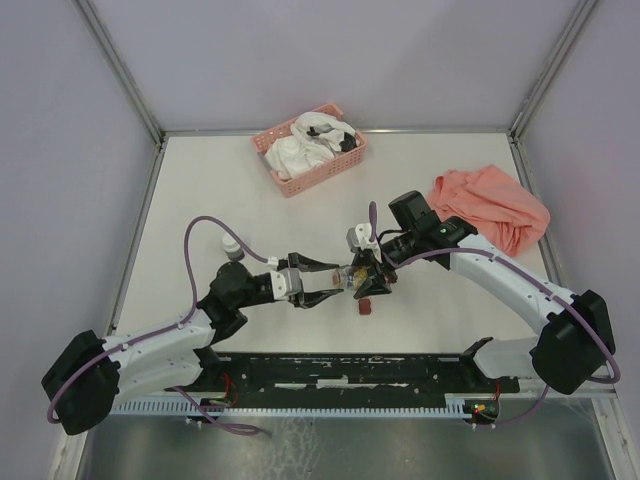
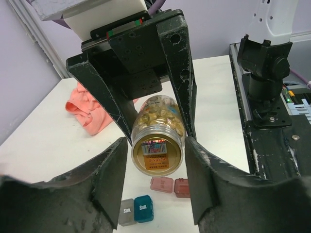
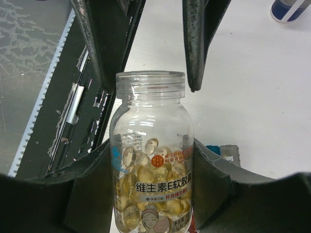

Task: Sort the pills into containers
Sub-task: Unscrew the lid of the pill bottle.

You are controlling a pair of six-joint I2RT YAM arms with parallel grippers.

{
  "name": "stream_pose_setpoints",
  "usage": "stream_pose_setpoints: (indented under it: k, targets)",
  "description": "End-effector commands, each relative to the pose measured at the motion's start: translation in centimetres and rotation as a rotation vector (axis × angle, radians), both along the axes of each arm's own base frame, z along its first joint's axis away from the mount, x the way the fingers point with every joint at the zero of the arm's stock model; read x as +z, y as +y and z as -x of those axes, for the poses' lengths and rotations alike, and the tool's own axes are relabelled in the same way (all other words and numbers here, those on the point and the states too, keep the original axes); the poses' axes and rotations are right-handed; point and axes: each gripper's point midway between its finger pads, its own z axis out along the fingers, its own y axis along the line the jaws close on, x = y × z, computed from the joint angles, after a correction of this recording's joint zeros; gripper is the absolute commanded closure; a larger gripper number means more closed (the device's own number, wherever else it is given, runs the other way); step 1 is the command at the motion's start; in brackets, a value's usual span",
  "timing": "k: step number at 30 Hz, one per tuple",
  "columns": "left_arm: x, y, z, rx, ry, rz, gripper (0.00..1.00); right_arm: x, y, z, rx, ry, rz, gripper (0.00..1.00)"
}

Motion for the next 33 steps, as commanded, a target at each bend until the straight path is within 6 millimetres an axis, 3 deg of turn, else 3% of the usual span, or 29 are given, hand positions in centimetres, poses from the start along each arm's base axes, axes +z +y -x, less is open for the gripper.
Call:
stream_pose_setpoints:
  k: [1, 4, 9, 16, 20, 24, 29, 32, 33]
  targets:
    - [2.19, -0.54, 0.12, -0.023, -0.011, 0.038, 0.51, 2.23, 0.66, -0.69, 0.005, -0.049, -0.061, 0.98]
    - [1.95, -0.71, 0.25, -0.036, 0.012, 0.023, 0.71, 2.24, 0.69, -0.79, -0.003, -0.044, -0.059, 0.98]
    - [2.02, -0.71, 0.51, -0.047, 0.051, 0.023, 0.82, 2.54, 0.72, -0.99, -0.016, -0.034, -0.066, 0.98]
    - [2.17, -0.51, 0.55, -0.038, 0.074, 0.03, 0.48, 2.79, 0.67, -0.97, -0.019, -0.026, -0.075, 0.98]
    - [1.8, -0.55, 0.29, -0.028, 0.076, 0.013, 0.4, 2.77, 0.62, -0.98, -0.02, -0.025, -0.075, 0.98]
    - [1.47, -0.59, 0.18, -0.024, 0.081, 0.004, 0.39, 2.8, 0.64, -0.97, -0.019, -0.026, -0.077, 0.98]
    - [1.58, -0.69, 0.17, -0.028, 0.083, 0.004, 0.5, 2.75, 0.64, -0.99, -0.019, -0.024, -0.076, 0.98]
    - [1.3, -0.86, 0.14, -0.032, 0.107, -0.003, 0.73, 2.82, 0.65, -1.05, -0.022, -0.024, -0.076, 0.98]
    - [1.27, -0.88, 0.14, -0.032, 0.117, -0.002, 0.76, 2.84, 0.64, -1.12, -0.026, -0.022, -0.075, 0.98]
